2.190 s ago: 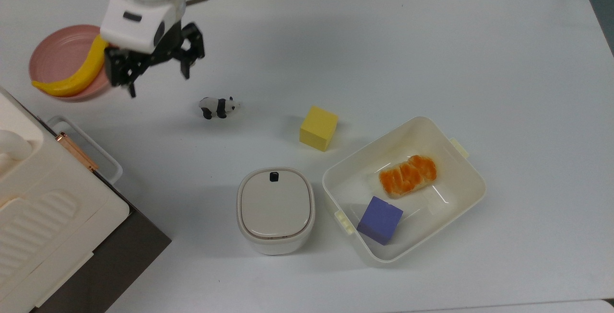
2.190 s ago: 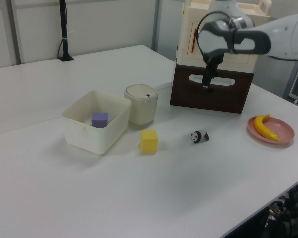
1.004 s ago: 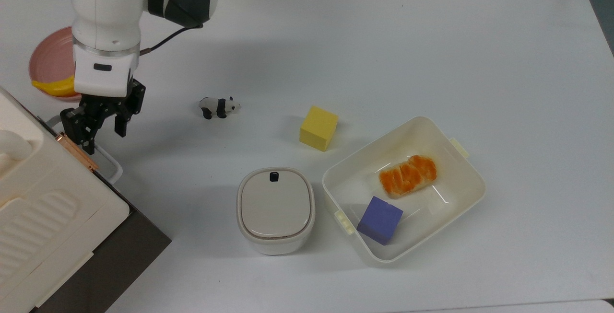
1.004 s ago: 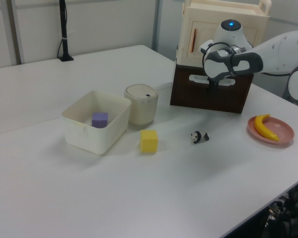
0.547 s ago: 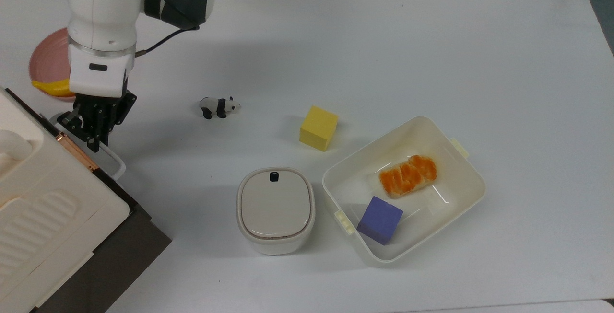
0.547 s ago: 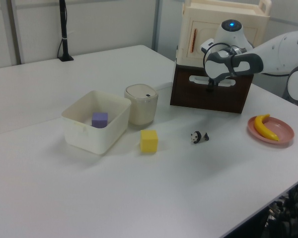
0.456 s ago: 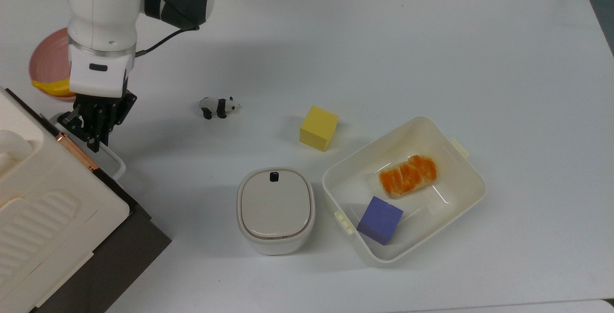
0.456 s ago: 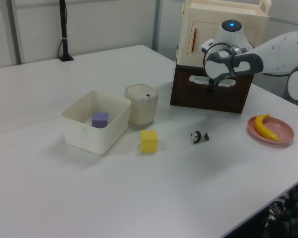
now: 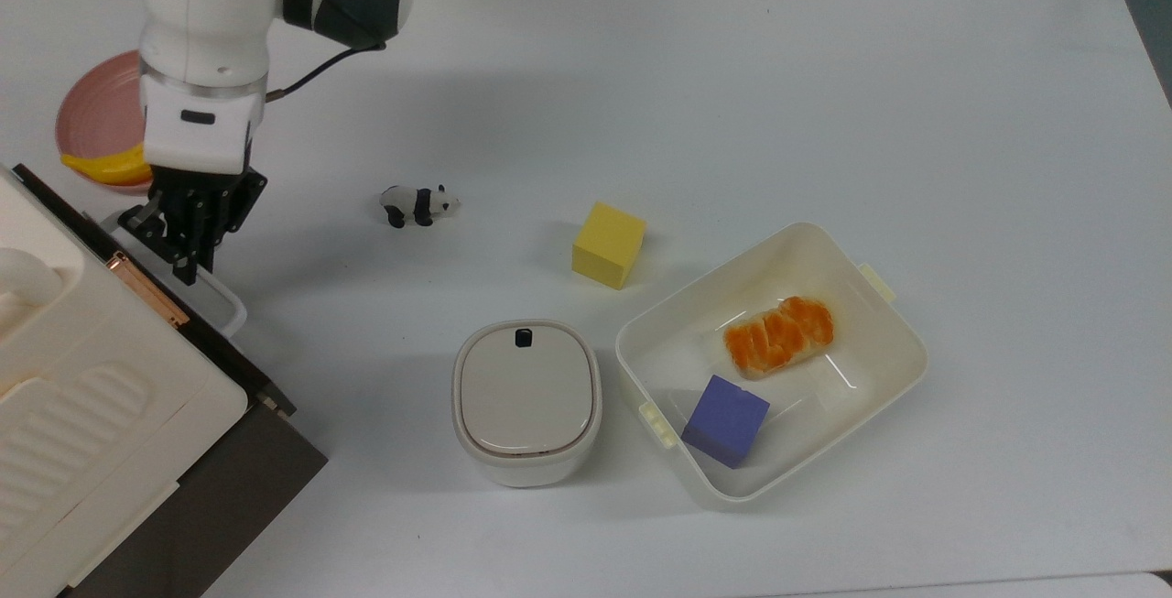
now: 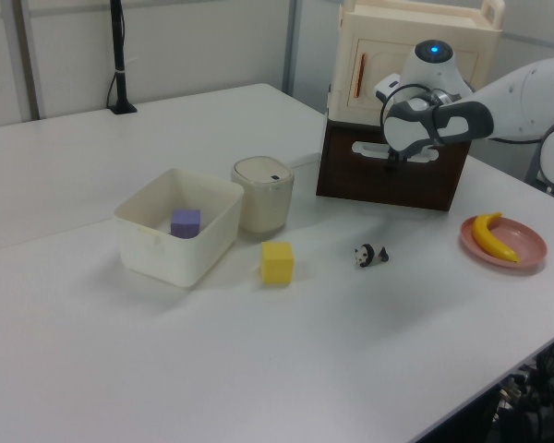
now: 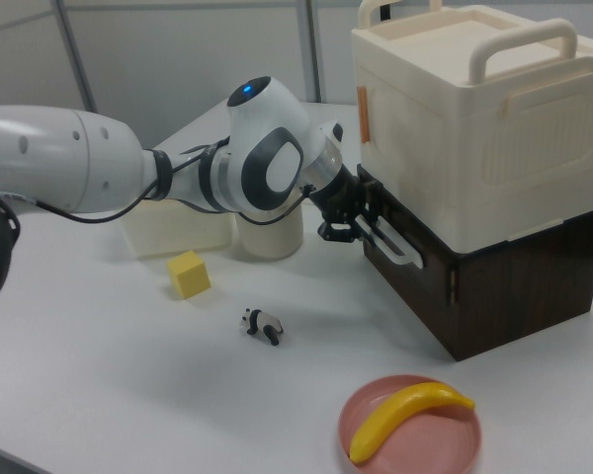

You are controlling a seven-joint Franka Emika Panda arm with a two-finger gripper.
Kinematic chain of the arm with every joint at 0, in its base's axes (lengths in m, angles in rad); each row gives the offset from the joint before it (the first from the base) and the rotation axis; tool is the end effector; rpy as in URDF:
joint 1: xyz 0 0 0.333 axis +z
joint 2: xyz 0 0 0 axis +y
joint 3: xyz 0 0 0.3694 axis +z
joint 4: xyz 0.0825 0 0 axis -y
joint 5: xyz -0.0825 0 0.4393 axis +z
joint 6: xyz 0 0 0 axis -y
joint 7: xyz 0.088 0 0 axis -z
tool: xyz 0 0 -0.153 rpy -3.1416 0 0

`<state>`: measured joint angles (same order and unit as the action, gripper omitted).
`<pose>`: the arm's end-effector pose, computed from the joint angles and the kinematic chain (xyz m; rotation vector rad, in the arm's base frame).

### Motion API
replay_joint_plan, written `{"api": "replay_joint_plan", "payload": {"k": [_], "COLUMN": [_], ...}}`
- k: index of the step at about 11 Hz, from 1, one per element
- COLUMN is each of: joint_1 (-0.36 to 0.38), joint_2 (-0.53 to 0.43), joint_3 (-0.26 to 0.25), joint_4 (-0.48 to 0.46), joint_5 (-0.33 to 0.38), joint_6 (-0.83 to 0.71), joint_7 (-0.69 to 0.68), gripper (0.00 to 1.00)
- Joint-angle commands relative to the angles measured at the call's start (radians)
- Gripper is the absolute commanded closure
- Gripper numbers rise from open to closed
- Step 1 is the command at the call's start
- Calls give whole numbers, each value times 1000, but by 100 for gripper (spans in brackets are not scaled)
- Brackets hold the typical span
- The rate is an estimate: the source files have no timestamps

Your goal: Slide the drawer open

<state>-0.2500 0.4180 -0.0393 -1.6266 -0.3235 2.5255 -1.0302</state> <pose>0.7693 -0.2303 0.4162 2.3275 1.2230 0.2900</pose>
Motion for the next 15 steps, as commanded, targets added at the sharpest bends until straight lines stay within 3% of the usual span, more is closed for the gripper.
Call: {"api": "replay_joint_plan", "payload": {"k": [1,5,7,8,10,11,13,15], "joint_1": [58,98,115,115,107,107,120,193], "joint_2": [-181,-277,-282,-278,-277,-283,-294,-295], "joint_3": [-1,-1,-1,-1,1,1,7,10], "joint_4": [-252,-366,-368,-365,-357,-346,-305,-244], "joint_5": [-29,-28,-28,-28,-22,-22,-14,-11], "joint_6": [29,18,1,1,-1,-5,-100,-232], "joint_7": [42,80,110,110,114,113,130,246], "gripper": [97,97,97,91,17,11,11,8]}}
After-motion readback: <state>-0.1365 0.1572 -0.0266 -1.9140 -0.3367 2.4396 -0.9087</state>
